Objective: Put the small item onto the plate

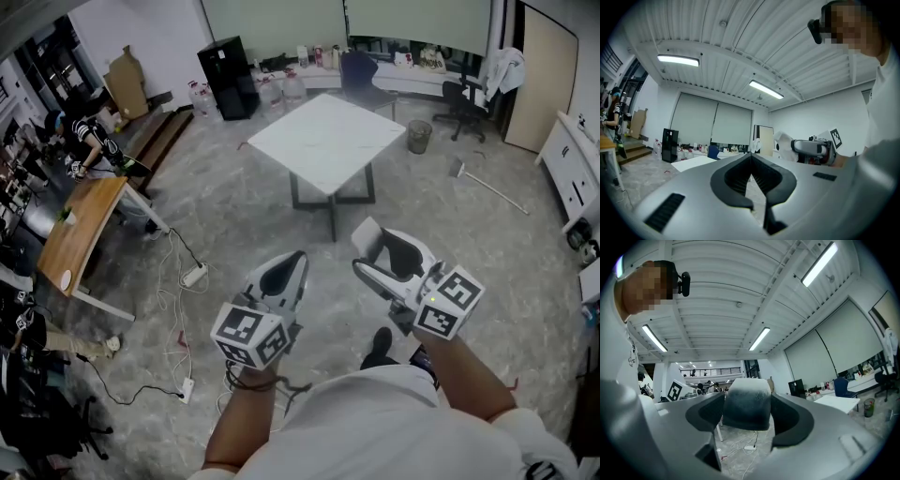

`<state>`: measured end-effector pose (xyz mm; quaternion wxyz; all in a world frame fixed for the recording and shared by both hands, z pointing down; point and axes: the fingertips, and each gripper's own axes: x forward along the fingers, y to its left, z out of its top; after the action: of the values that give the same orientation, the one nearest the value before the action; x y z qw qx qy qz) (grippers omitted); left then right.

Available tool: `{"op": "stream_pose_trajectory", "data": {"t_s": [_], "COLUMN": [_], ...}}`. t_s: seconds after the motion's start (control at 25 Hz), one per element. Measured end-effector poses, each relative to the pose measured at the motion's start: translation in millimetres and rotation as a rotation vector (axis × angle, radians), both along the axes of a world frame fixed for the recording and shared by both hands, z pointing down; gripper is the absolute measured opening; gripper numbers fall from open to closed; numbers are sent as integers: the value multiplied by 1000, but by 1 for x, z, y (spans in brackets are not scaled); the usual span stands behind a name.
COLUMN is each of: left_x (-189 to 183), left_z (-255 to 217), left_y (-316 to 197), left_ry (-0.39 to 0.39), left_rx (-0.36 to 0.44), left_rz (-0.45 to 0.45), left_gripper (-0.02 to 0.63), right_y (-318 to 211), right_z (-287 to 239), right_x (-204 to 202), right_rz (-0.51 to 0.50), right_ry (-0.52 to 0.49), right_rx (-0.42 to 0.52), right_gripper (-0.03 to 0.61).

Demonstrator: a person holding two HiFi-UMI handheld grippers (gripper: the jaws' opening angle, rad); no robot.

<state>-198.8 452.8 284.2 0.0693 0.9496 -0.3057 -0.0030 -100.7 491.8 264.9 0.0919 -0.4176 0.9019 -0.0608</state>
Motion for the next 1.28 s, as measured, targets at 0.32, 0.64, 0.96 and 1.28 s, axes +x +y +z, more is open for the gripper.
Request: {"op": "stream_pose_trajectory", "data": {"t_s": [0.32, 0.64, 0.96, 1.28], "left_x": [84, 171, 220, 250], "left_z": [-1, -15, -4, -1], "left_y": [-96, -192, -251, -324], "left_ry": [38, 52, 25, 27], "left_rx": [-22, -15, -47, -45], "left_rz": [-40, -110, -115, -67], "left_gripper": [6, 6, 6, 6], "right_y": [-97, -195, -260, -321], "right_z": [-2, -12, -4, -2], "right_x": [88, 167, 211, 235], "right_rz": [-29, -96, -113, -78], "right_ry": [7, 20, -7, -8], "right_rx": [-13, -14, -27, -28], "right_gripper": [298, 298, 298, 298]}}
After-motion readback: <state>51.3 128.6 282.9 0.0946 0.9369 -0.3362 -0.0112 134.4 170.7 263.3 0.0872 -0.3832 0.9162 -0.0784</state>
